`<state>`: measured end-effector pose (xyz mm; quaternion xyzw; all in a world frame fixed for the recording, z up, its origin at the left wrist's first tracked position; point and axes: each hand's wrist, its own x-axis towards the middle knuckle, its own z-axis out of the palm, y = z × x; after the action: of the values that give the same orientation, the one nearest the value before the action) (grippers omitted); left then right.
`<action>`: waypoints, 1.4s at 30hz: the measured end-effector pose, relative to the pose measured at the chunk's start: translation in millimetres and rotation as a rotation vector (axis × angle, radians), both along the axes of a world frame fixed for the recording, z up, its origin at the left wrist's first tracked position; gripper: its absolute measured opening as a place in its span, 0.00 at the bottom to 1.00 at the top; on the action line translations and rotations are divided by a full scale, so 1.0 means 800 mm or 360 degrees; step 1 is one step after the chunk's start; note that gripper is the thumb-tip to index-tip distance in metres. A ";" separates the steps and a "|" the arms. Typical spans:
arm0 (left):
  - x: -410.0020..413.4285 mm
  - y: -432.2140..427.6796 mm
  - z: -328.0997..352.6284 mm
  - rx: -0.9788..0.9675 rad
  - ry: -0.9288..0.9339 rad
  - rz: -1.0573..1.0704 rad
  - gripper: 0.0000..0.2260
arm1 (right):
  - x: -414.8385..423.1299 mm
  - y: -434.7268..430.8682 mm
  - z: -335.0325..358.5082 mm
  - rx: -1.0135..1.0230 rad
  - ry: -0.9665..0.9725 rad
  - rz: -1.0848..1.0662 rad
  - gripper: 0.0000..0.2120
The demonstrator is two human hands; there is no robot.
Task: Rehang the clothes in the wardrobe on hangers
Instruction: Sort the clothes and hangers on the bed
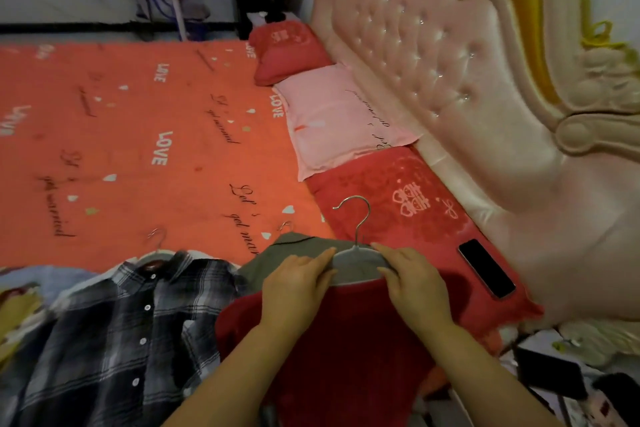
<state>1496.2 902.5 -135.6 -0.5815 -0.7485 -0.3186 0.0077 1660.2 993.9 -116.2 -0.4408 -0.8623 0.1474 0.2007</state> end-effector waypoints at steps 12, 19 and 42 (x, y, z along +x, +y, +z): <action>-0.104 0.144 -0.152 -0.0533 -0.0164 0.0582 0.16 | -0.141 0.196 -0.170 -0.0458 -0.0169 0.0483 0.19; -0.138 0.174 -0.253 -0.0857 -0.0319 0.0767 0.20 | -0.197 0.234 -0.282 -0.0553 -0.0469 0.0426 0.22; -0.125 -0.102 -0.122 -0.1015 -0.0372 0.1156 0.24 | -0.234 0.006 -0.150 -0.0415 -0.0718 0.1142 0.25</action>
<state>1396.1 820.9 -233.0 -0.2168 -0.9588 -0.1137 -0.1440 1472.7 999.0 -236.4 -0.1562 -0.9572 0.2154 -0.1137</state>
